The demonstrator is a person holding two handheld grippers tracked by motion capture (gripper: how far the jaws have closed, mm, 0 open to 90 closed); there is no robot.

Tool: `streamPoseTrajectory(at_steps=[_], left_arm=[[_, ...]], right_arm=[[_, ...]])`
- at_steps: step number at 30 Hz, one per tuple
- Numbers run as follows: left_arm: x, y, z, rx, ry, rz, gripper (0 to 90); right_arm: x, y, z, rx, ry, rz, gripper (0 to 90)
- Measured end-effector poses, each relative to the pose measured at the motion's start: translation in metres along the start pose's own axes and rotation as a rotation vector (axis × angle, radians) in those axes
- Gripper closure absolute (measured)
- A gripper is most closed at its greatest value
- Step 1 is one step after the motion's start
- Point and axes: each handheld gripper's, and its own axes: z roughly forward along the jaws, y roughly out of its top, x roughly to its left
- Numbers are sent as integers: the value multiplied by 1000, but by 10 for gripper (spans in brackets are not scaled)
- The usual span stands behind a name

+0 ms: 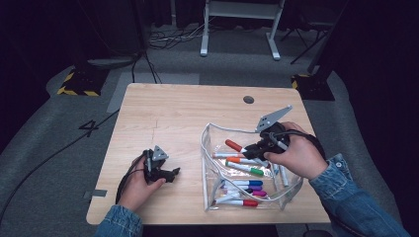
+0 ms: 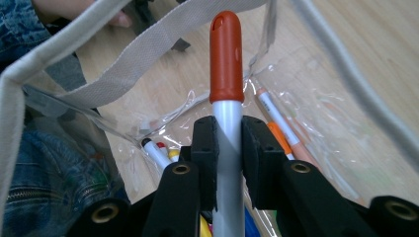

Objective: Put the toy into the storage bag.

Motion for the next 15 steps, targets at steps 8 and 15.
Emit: streamPoseTrajectory(at_steps=[8,15], left_arm=[[0,0,0,0,-2,2,188],[0,0,0,0,-2,3,187]], right_arm=[[2,-6,28,74,33,-14,772],[0,-14,46,157,49,-43,772]])
